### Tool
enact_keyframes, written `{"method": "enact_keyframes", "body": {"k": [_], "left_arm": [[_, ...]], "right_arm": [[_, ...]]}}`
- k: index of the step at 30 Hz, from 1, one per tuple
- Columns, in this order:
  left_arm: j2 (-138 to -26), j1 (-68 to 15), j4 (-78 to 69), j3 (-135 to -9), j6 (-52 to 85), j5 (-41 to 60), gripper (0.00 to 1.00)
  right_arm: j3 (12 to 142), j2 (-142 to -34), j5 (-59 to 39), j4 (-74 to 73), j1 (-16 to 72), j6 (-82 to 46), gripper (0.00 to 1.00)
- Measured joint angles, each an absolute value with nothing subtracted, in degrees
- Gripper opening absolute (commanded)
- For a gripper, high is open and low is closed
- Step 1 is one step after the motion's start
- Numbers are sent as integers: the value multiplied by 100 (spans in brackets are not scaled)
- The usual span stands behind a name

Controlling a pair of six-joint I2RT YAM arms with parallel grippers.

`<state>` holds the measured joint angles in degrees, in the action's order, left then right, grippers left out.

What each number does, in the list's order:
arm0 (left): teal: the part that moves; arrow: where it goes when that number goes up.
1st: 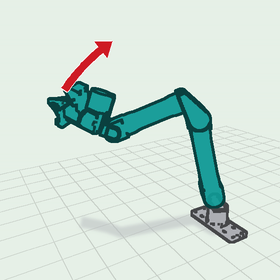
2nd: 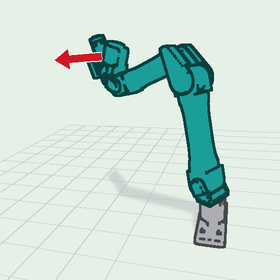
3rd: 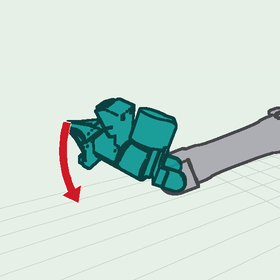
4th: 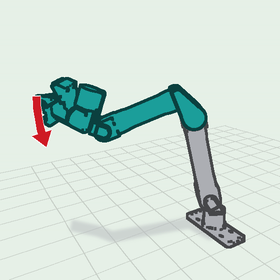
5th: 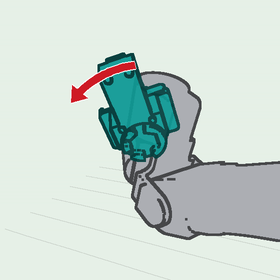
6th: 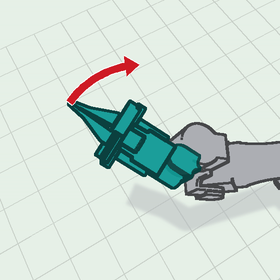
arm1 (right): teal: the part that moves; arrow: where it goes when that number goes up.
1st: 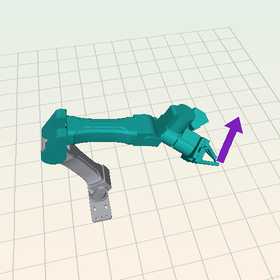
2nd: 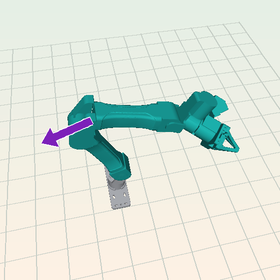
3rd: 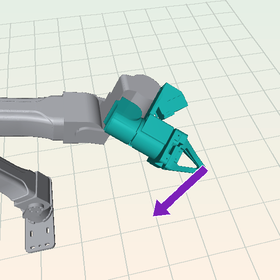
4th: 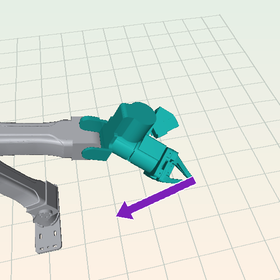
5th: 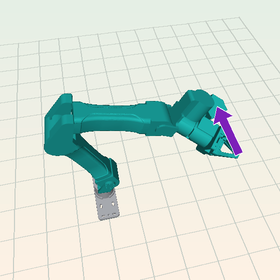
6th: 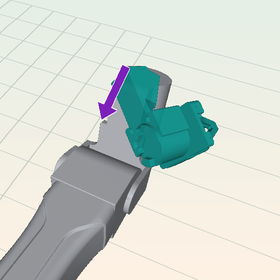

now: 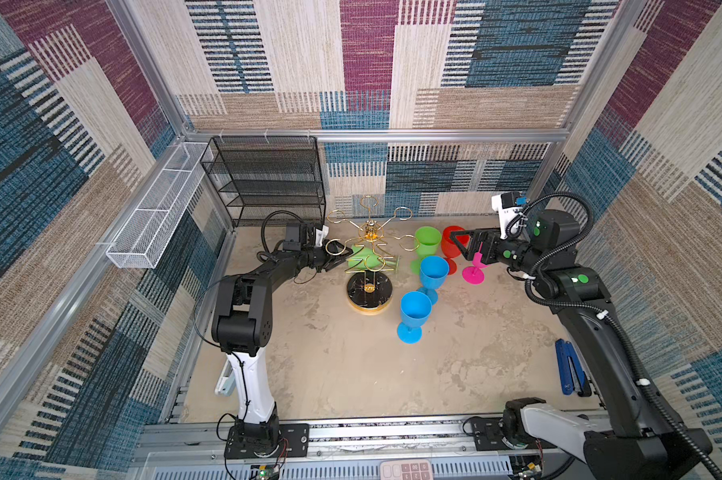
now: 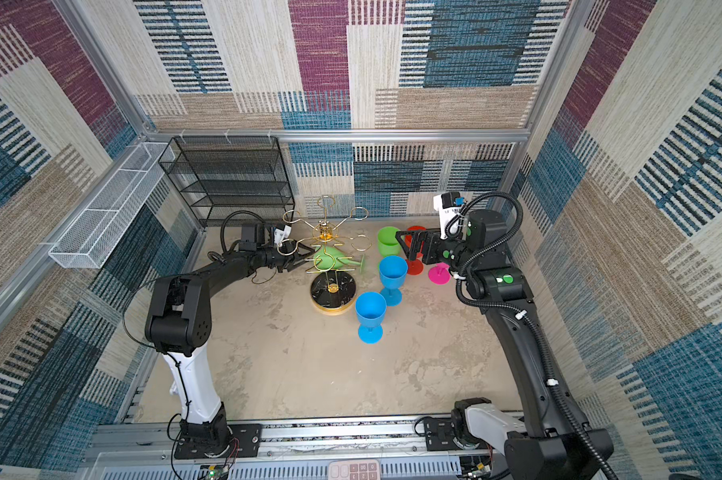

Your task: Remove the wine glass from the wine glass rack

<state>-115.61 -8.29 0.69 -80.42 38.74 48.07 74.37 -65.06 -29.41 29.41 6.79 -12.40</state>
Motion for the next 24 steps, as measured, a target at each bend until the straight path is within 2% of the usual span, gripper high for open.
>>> {"method": "enact_keyframes", "body": {"k": [17, 24], "left_arm": [[-12084, -1035, -86, -8409, 3876, 4536, 49], [-11874, -1039, -40, -8388, 3734, 4410, 49]], "right_arm": [[7341, -6383, -2936, 2939, 674, -1214, 99], [7338, -6383, -2936, 2941, 674, -1190, 99]]}}
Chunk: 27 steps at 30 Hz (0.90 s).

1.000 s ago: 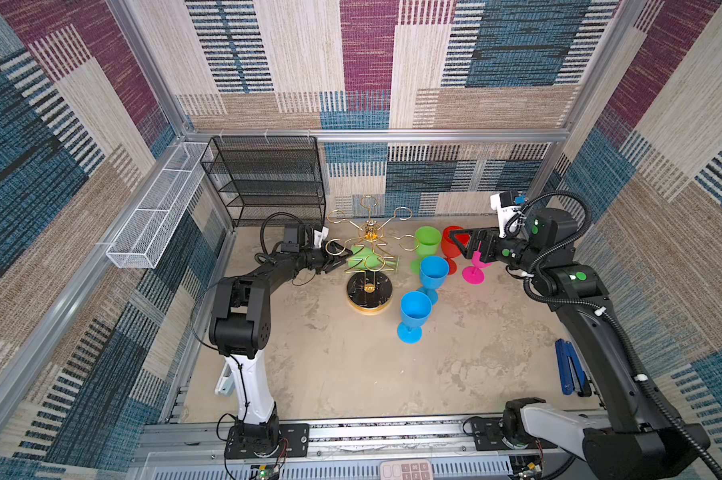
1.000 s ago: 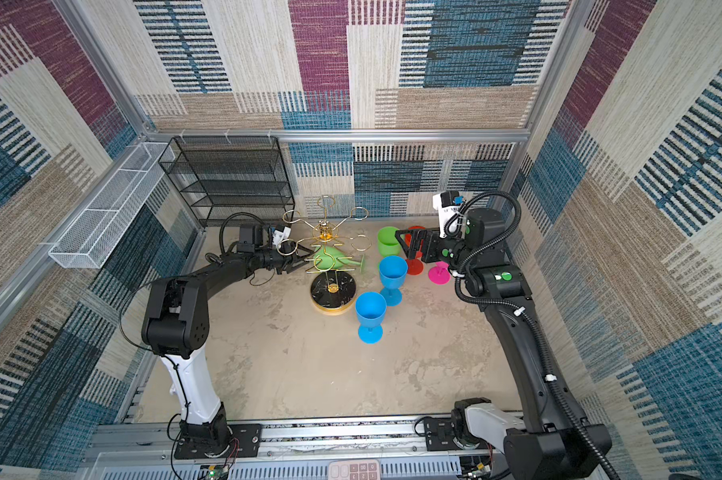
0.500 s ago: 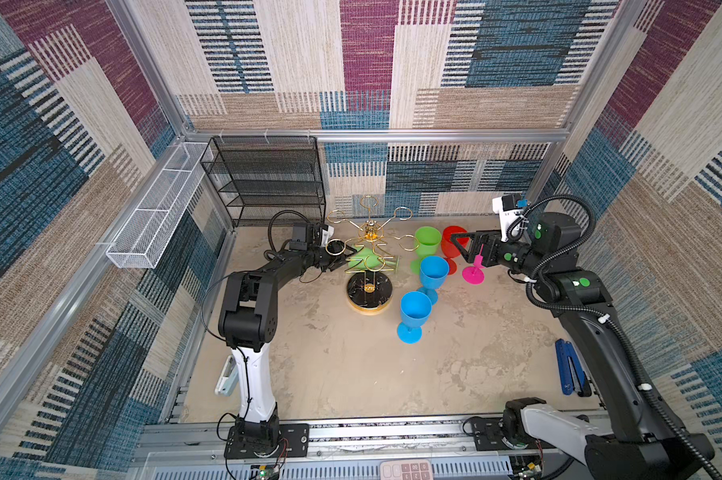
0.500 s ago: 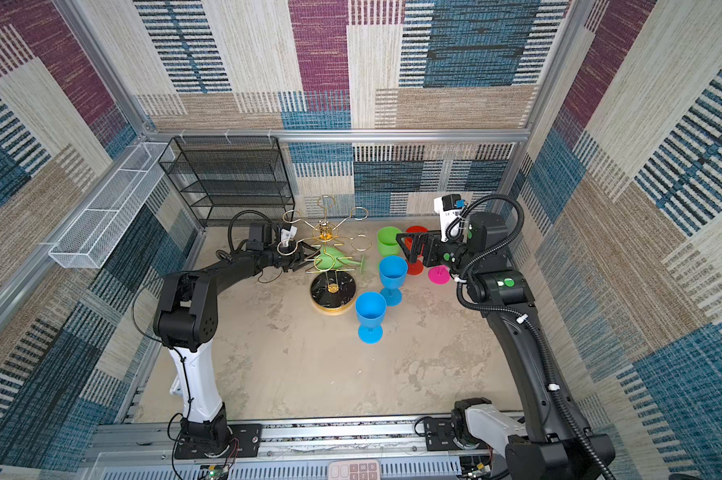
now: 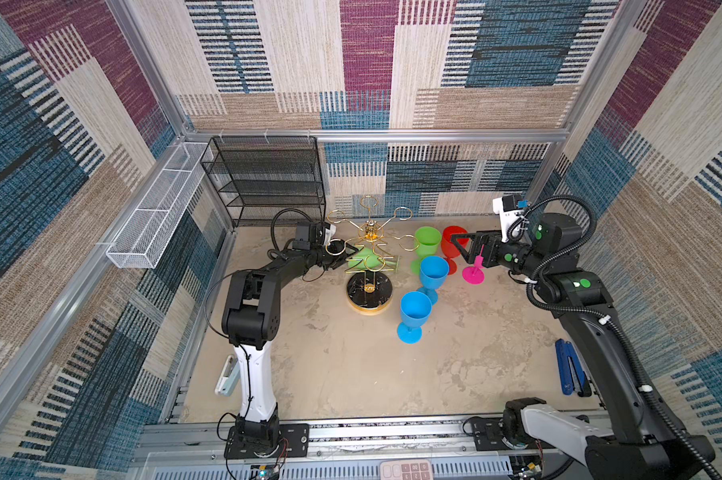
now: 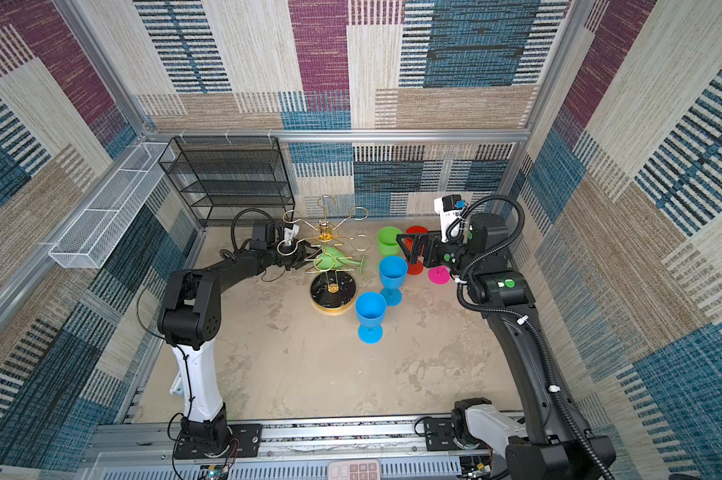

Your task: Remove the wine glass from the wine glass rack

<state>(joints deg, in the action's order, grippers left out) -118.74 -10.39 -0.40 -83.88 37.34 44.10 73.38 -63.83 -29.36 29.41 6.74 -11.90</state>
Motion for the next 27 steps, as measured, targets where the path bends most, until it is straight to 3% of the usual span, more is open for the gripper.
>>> {"method": "enact_keyframes", "body": {"k": [8, 27], "left_arm": [[-11327, -1035, 333, -8250, 3131, 3872, 50], [-12350, -1133, 504, -9275, 3015, 3481, 51]], "right_arm": [[7269, -6410, -2941, 2932, 674, -1177, 99], [7290, -6305, -2934, 2941, 672, -1175, 99]]}}
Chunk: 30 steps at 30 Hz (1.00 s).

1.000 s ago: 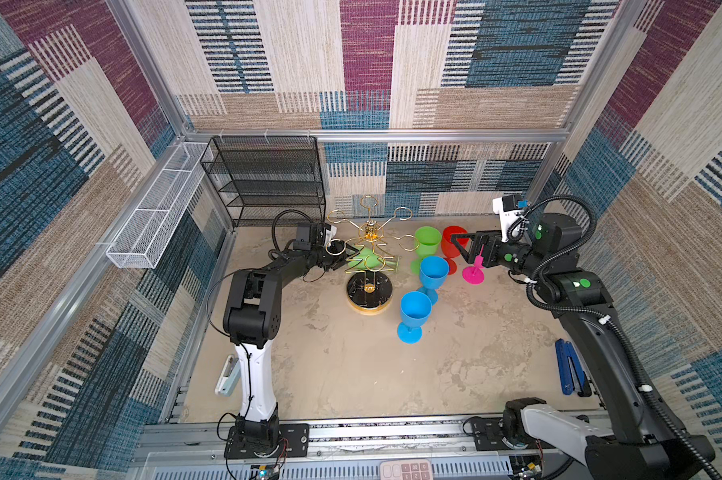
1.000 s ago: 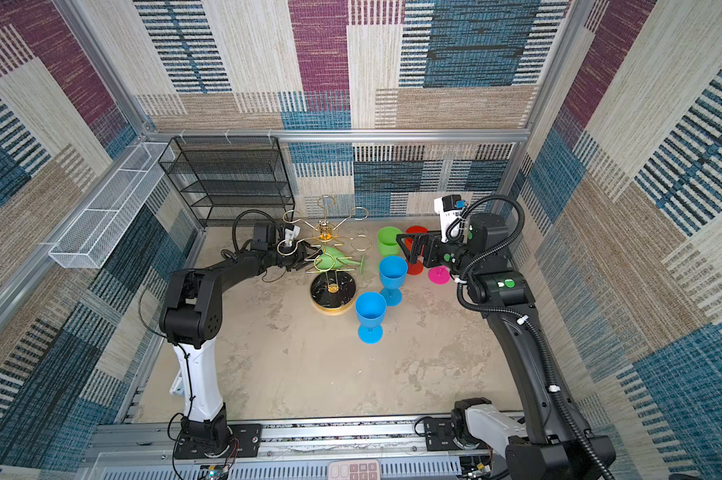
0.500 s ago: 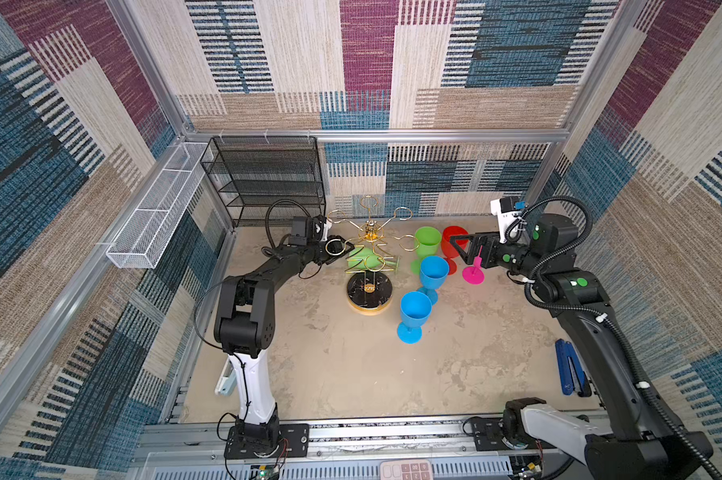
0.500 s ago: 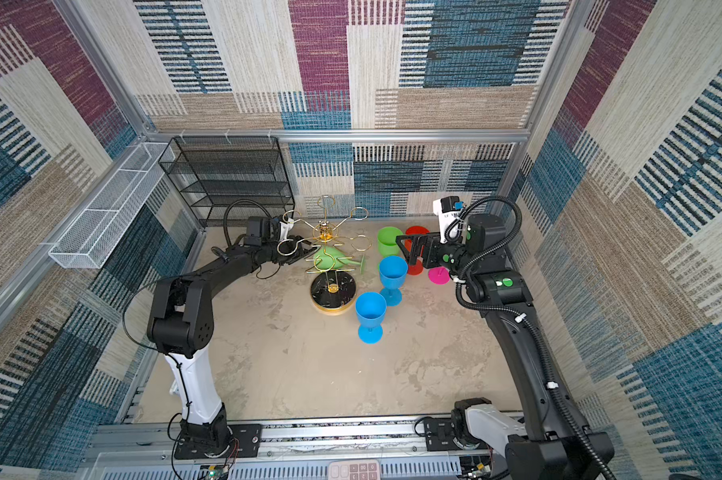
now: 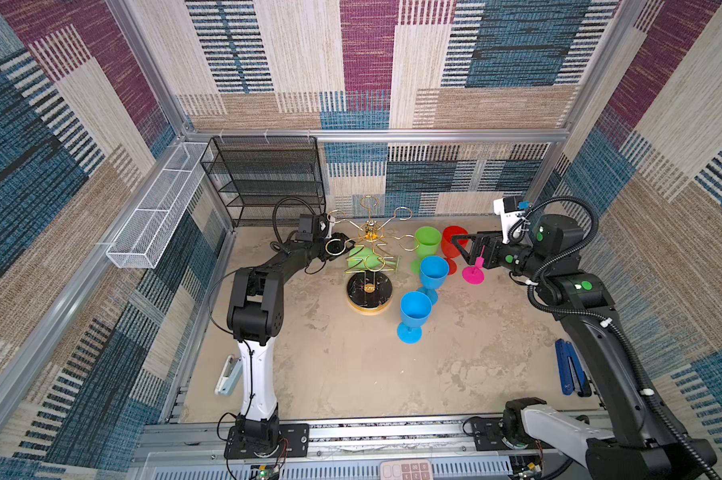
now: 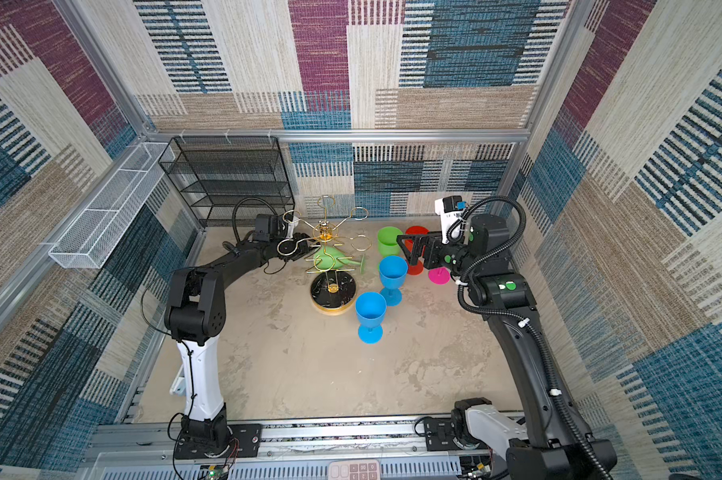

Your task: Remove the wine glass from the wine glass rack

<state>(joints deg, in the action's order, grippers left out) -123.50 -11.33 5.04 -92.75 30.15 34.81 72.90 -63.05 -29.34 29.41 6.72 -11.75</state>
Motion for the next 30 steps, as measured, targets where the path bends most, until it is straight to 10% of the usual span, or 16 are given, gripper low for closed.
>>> {"method": "enact_keyframes", "body": {"k": [9, 30], "left_arm": [[-12582, -1249, 447, -9373, 3011, 3520, 48], [-12339, -996, -1081, -8617, 3905, 4510, 1]], "right_arm": [[7290, -6324, -2934, 2941, 672, -1173, 99], [7290, -6335, -2936, 2936, 672, -1173, 99]]}}
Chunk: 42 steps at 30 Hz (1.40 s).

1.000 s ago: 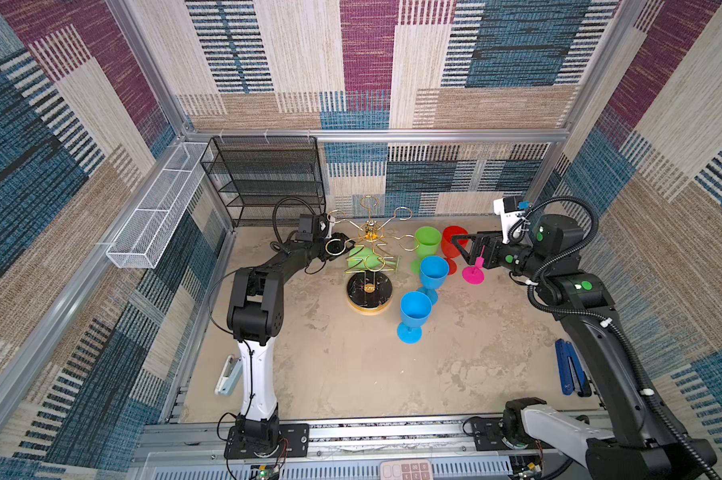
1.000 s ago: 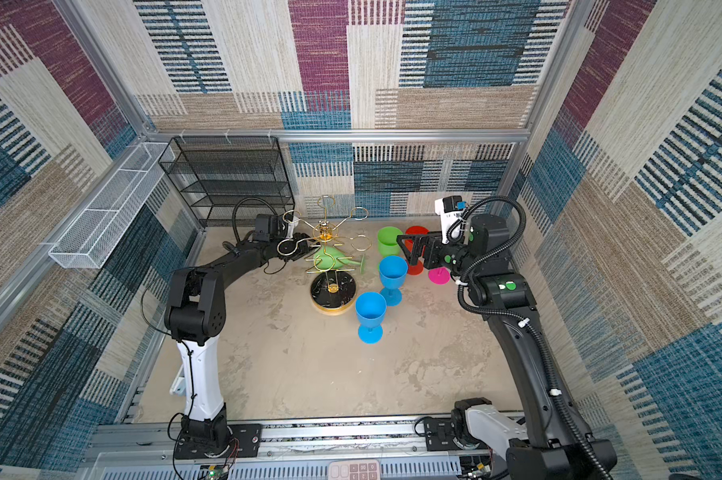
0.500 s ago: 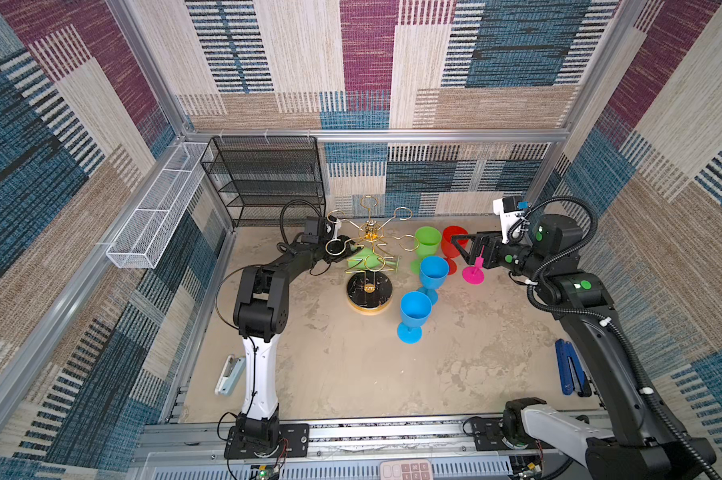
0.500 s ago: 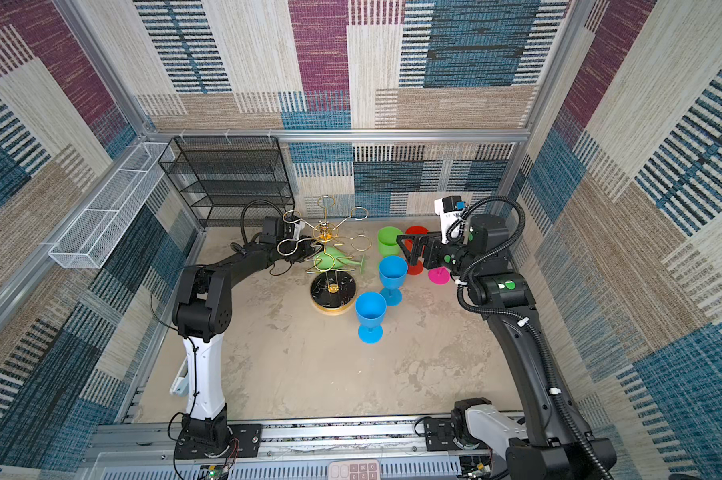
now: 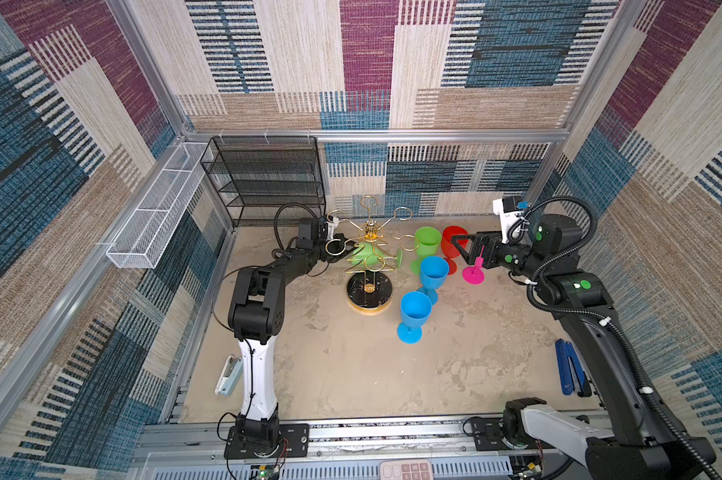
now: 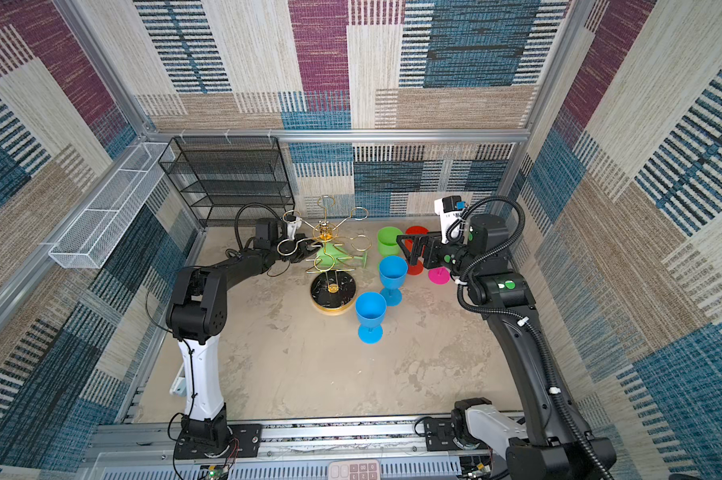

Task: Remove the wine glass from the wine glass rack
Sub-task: 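Pull the green glass off the rack hook with the left gripper, then lower the green glass upright onto the table with the left gripper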

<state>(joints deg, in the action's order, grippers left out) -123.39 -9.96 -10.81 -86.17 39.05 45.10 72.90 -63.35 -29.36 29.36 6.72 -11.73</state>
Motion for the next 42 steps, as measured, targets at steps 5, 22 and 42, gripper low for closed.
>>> {"method": "enact_keyframes", "body": {"k": [5, 22, 42], "left_arm": [[-11924, -773, -1125, -8374, 3938, 4528, 0], [-10252, -379, 2355, -9041, 1839, 3295, 0], [-9421, -895, 5500, -9373, -414, 543, 0]], "right_arm": [[7290, -6337, -2936, 2893, 672, -1173, 99], [7220, -6324, -2840, 2762, 672, -1046, 99], [6932, -6283, -2845, 2600, 672, -1028, 99]]}}
